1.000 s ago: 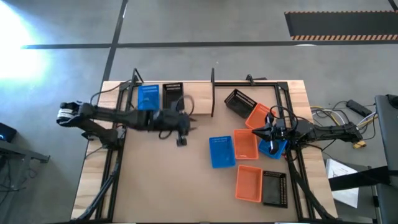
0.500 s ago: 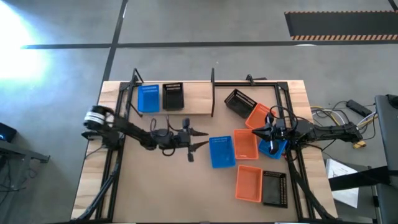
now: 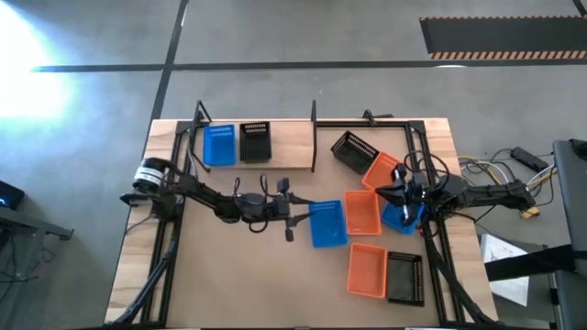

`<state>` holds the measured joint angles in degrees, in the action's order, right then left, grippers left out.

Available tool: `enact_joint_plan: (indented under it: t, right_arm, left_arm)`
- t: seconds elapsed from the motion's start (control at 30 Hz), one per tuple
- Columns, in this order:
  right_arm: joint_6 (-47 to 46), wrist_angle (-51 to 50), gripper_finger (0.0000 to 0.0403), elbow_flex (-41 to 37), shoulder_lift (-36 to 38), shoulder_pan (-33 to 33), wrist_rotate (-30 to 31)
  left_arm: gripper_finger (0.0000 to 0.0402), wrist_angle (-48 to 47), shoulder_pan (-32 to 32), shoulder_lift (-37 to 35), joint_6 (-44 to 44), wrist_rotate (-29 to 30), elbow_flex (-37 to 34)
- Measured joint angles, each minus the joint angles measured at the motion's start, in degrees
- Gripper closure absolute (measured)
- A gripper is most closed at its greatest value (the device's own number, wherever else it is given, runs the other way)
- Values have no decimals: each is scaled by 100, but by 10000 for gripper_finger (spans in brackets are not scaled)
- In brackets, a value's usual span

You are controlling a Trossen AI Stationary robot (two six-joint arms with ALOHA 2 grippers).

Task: Stack baskets on shelf by color
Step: Put the middle orange basket on the shelf

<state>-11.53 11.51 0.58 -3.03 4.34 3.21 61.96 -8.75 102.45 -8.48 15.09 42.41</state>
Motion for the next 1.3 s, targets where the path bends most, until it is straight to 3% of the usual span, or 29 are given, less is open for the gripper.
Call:
enact_joint_plan:
  t: [0.33,0.53,0.63,0.8,1.0,1.13,1.3]
  right_arm:
    - [-292,1047,389,0,-1466,92,-171]
    - [-292,1079,342,347,-2427,92,-128]
    - [-307,336,304,804,-2733,113,-167]
    - [-558,-1878,260,1856,-3333,422,-154]
    - [-862,-3141,255,2807,-4482,1245,-160]
    - [-964,-4141,255,3437,-5261,1766,321]
    - [-1091,-4729,255,3950,-6087,1973,437]
  left_arm:
    - [274,-1158,0,-511,-296,932,-161]
    - [274,-1201,9,-511,-556,944,-171]
    - [274,-1149,13,-513,-712,944,-165]
    - [274,-1151,12,-520,-855,938,-120]
    - [274,-1157,-81,-520,-599,929,-142]
    - [274,-1209,-225,-520,-88,922,-153]
    - [274,-1207,-422,-522,-51,922,-155]
